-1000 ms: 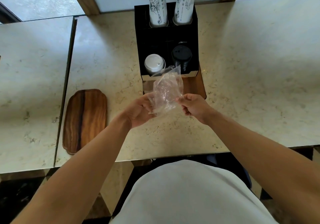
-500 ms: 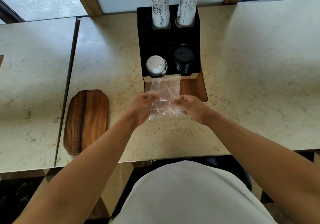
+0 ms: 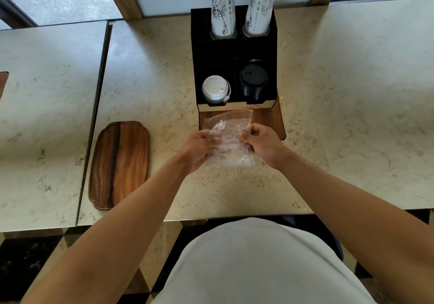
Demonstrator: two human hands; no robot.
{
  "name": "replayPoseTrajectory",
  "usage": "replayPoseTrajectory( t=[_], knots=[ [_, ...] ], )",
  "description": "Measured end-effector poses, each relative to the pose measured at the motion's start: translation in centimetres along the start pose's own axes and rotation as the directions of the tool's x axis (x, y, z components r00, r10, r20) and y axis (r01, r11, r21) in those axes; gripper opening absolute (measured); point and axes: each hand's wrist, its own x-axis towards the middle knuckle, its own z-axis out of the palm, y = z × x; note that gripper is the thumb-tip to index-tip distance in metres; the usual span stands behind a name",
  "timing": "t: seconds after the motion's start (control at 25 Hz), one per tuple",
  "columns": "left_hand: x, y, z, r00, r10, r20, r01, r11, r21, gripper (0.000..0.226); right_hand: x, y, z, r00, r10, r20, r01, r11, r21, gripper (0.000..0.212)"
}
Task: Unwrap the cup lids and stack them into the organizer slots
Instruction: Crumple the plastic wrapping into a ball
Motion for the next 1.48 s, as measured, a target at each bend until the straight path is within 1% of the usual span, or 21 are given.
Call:
replayPoseTrajectory(
  t=[0.12, 0.24, 0.28, 0.36, 0.4, 0.48, 0.6, 0.68, 0.8, 0.88, 0.96, 1.04, 1.12, 1.16, 1.24, 1.36, 1.48],
  knots=[
    [0.4, 0.1, 0.1, 0.999, 0.001, -0.035, -0.001, 1.000, -0.008, 0.028, 0.4, -0.2, 0.3, 0.999, -0.025, -0.039, 0.024, 0.999, -0.032, 0.019],
    [0.4, 0.5, 0.0, 0.997, -0.059, 0.047, 0.061, 0.997, -0.047, 0.033, 0.9, -0.3, 0.4, 0.996, 0.015, -0.085, -0.013, 1.000, 0.024, 0.018],
    [0.4, 0.6, -0.1, 0.993, -0.083, 0.085, 0.087, 0.995, -0.043, 0.036, 1.1, -0.3, 0.4, 0.995, 0.013, -0.102, -0.012, 1.000, 0.011, 0.015],
    [0.6, 0.5, -0.3, 0.989, -0.090, 0.118, 0.091, 0.996, -0.004, 0.038, 1.1, -0.4, 0.3, 0.991, 0.006, -0.131, -0.010, 1.000, -0.027, 0.014],
    [0.7, 0.5, -0.3, 0.991, -0.077, 0.111, 0.076, 0.997, 0.017, 0.038, 1.1, -0.6, 0.2, 0.991, 0.008, -0.135, -0.011, 1.000, -0.025, 0.015],
    [0.9, 0.4, -0.4, 0.997, -0.047, 0.064, 0.044, 0.998, 0.041, 0.037, 1.1, -0.7, -0.1, 0.995, 0.045, -0.090, -0.046, 0.999, -0.009, 0.014],
    [1.3, 0.5, -0.5, 1.000, -0.004, -0.020, 0.004, 1.000, 0.019, 0.035, 1.0, -0.7, -0.8, 0.988, 0.141, 0.057, -0.141, 0.990, 0.001, 0.022],
    [1.5, 0.7, -0.4, 0.999, 0.001, -0.053, -0.001, 1.000, 0.011, 0.037, 0.8, -0.6, -1.0, 0.982, 0.159, 0.104, -0.155, 0.987, -0.049, 0.021],
    [1.5, 0.8, -0.2, 0.998, -0.021, -0.051, 0.022, 0.999, 0.029, 0.042, 0.5, -0.4, -1.1, 0.989, 0.107, 0.097, -0.096, 0.989, -0.109, 0.011],
    [1.5, 0.8, -0.1, 0.999, -0.041, 0.007, 0.041, 0.999, -0.002, 0.042, 0.6, -0.2, -1.2, 0.995, 0.080, 0.060, -0.074, 0.993, -0.090, 0.010],
    [1.6, 0.6, -0.4, 0.993, -0.067, 0.102, 0.072, 0.996, -0.048, 0.042, 0.6, -0.2, -1.4, 0.996, 0.082, 0.035, -0.080, 0.995, -0.058, 0.009],
    [1.7, 0.4, -0.6, 0.986, -0.086, 0.141, 0.097, 0.993, -0.067, 0.041, 0.5, -0.3, -1.6, 0.995, 0.101, 0.027, -0.101, 0.995, -0.001, 0.011],
    [1.7, 0.3, -0.8, 0.991, -0.080, 0.107, 0.083, 0.996, -0.016, 0.036, 0.4, -0.5, -1.8, 0.992, 0.119, 0.038, -0.121, 0.991, 0.057, 0.015],
    [1.8, 0.2, -0.8, 0.993, -0.077, 0.089, 0.077, 0.997, 0.002, 0.033, 0.3, -0.6, -1.8, 0.991, 0.127, 0.045, -0.129, 0.990, 0.057, 0.016],
    [1.7, 0.2, -0.7, 0.994, -0.081, 0.071, 0.082, 0.996, -0.019, 0.030, 0.0, -0.8, -1.7, 0.987, 0.148, 0.054, -0.152, 0.986, 0.068, 0.016],
    [1.8, 0.3, -0.4, 0.994, -0.094, 0.059, 0.102, 0.986, -0.134, 0.041, -0.2, -0.9, -1.6, 0.979, 0.170, 0.111, -0.196, 0.939, 0.283, 0.025],
    [2.0, 0.2, -0.2, 0.990, -0.127, 0.056, 0.138, 0.939, -0.316, 0.046, -0.5, -1.0, -1.5, 0.969, 0.170, 0.177, -0.235, 0.852, 0.467, 0.037]
  ],
)
